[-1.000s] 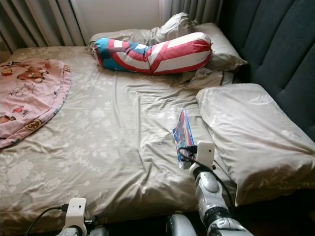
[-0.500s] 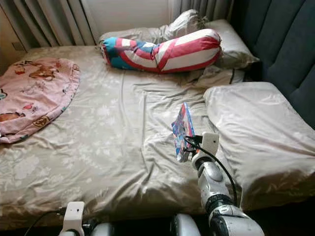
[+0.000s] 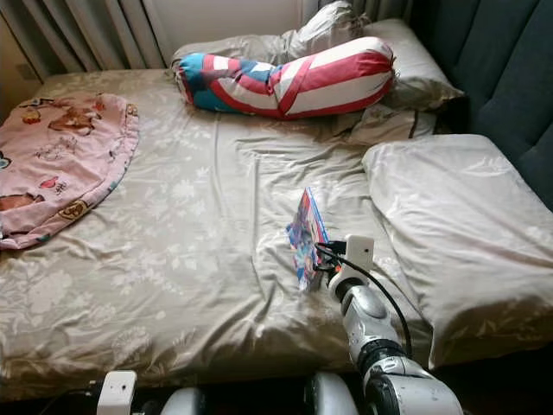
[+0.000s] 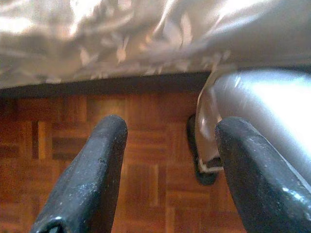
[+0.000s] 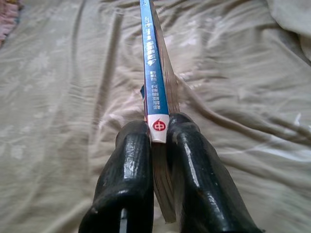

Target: Clean up the room

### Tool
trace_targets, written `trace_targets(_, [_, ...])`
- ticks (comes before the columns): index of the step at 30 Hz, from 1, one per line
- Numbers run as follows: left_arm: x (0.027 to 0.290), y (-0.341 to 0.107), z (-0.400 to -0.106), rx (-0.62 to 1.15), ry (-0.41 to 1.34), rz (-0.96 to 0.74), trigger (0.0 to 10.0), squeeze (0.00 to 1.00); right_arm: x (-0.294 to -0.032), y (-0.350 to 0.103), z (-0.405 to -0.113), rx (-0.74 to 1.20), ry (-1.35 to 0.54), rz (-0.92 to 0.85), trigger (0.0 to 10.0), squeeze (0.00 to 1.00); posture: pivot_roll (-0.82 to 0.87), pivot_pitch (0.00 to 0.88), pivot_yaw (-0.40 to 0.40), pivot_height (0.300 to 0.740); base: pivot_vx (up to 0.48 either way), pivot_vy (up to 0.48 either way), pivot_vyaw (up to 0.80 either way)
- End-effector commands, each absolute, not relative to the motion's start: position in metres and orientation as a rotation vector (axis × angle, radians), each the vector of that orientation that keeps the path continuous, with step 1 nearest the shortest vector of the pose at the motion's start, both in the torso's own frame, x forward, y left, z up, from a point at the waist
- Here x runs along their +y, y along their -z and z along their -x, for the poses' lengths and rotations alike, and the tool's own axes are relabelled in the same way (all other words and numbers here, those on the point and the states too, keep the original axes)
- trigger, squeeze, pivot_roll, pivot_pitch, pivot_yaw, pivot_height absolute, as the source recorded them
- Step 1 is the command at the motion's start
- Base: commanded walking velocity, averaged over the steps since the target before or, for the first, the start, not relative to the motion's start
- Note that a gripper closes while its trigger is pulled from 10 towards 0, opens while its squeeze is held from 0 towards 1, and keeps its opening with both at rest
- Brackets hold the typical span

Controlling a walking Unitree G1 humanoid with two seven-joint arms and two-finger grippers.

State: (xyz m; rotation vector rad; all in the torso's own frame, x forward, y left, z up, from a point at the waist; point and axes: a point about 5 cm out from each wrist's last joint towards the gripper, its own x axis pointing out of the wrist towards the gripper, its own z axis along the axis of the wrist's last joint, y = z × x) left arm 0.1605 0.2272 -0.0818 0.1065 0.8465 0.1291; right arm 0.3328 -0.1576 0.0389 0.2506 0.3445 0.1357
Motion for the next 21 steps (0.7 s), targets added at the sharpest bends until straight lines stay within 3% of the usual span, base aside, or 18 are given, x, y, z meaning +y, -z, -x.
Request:
trace_targets(1, [0.233, 0.084, -0.15, 0.867, -0.117, -0.135, 10.0, 0.0, -0.157, -0.05, -0.341, 0.302, -0.14, -0.241, 10.0, 0.0, 0.02, 0.184, 0.045, 0.647, 0.0, 0.0, 0.0])
trace_targets(14, [0.243, 0.089, -0.121, 0.88, -0.104, -0.152, 10.0, 0.0, -0.155, -0.059, -0.345, 0.239, -0.167, -0.238, 10.0, 0.0, 0.07, 0.257, 0.071, 0.647, 0.0, 0.0, 0.0])
trace_targets(21, [0.244, 0.09, -0.114, 0.884, -0.089, -0.163, 10.0, 0.0, -0.169, -0.053, -0.342, 0.277, -0.081, -0.201, 10.0, 0.0, 0.08, 0.277, 0.08, 0.647, 0.0, 0.0, 0.0])
